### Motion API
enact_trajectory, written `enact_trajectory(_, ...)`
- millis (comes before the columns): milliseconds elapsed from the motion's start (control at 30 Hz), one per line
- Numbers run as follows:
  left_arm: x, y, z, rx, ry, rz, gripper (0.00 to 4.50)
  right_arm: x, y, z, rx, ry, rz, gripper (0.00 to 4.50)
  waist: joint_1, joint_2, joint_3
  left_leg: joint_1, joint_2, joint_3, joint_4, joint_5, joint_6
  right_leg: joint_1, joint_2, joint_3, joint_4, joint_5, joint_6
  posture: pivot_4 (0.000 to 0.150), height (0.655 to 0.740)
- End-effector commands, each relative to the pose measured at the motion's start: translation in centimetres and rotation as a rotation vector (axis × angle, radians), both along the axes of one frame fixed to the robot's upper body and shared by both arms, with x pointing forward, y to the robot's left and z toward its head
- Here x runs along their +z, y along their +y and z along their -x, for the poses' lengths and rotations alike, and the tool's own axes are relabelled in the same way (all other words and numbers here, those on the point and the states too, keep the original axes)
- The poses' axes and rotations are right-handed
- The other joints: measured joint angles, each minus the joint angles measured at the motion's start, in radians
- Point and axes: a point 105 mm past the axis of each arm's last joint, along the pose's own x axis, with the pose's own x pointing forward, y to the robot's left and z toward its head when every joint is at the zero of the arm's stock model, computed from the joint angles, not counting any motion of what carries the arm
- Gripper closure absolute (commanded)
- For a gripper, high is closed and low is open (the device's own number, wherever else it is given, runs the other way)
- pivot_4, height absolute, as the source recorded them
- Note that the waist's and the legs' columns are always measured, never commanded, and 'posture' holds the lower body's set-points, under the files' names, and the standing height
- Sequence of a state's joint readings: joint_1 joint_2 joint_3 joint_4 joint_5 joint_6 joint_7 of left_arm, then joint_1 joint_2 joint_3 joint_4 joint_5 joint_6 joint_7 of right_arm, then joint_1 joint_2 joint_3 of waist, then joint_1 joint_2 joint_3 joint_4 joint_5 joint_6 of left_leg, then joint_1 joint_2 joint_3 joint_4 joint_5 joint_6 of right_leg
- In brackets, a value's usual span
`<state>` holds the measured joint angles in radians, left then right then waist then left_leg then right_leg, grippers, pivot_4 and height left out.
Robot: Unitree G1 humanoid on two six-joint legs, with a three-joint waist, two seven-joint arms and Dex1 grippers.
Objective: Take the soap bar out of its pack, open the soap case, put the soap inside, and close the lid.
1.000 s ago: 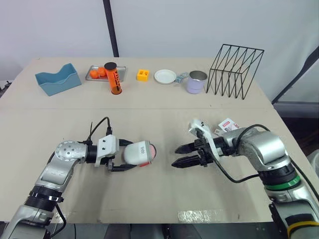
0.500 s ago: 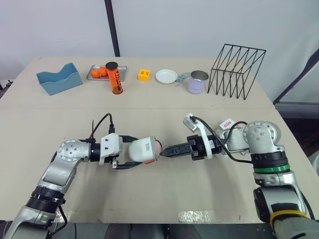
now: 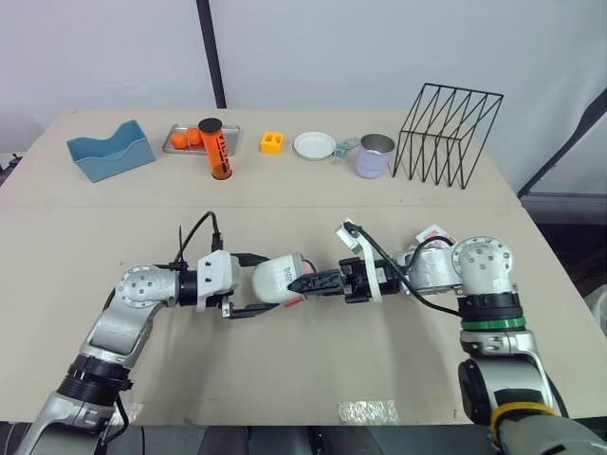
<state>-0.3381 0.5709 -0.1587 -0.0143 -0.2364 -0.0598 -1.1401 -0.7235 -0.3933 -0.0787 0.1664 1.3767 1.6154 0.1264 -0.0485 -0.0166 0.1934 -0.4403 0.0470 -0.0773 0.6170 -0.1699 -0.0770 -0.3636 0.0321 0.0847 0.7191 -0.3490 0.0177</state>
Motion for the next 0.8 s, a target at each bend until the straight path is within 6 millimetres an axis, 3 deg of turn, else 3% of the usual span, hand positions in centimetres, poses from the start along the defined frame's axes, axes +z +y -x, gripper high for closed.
enact_trajectory(33,1.57,-0.51,0.22,-0.021,-0.06,0.025,1.03,1.23,0.24,-0.03,0.01,-0.024,-0.046,0.11,0.0,0.0,0.0,0.0,0.0,0.0,0.0,0.0,0.0,0.0,0.0,0.0,0.0,0.0,0.0,0.15,0.74)
enact_trajectory(500,1.63,-0.89,0.18,-0.029,-0.056,0.028,1.03,1.08,0.42,-0.04,0.008,-0.017,-0.041,0.11,0.0,0.0,0.0,0.0,0.0,0.0,0.0,0.0,0.0,0.0,0.0,0.001,0.0,0.0,0.0,0.15,0.74)
enact_trajectory(633,1.63,-0.96,0.22,-0.037,-0.053,0.026,1.03,0.93,0.42,-0.01,0.005,-0.015,-0.039,1.14,0.0,0.0,0.0,0.0,0.0,0.001,0.0,0.0,0.0,-0.001,0.0,0.001,0.0,0.0,0.0,0.15,0.74)
enact_trajectory(733,1.64,-0.98,0.21,-0.041,-0.053,0.023,1.03,0.84,0.36,-0.01,0.002,-0.016,-0.032,2.36,0.0,0.0,0.0,0.0,0.0,0.001,0.0,0.0,0.0,-0.001,0.0,0.001,0.0,0.0,0.0,0.15,0.74)
enact_trajectory(800,1.66,-0.99,0.19,-0.042,-0.053,0.022,1.03,0.81,0.34,-0.02,0.0,-0.015,-0.032,2.5,0.0,0.0,0.0,0.0,0.0,0.001,0.0,0.0,0.0,-0.001,0.0,0.001,0.0,0.0,0.0,0.15,0.74)
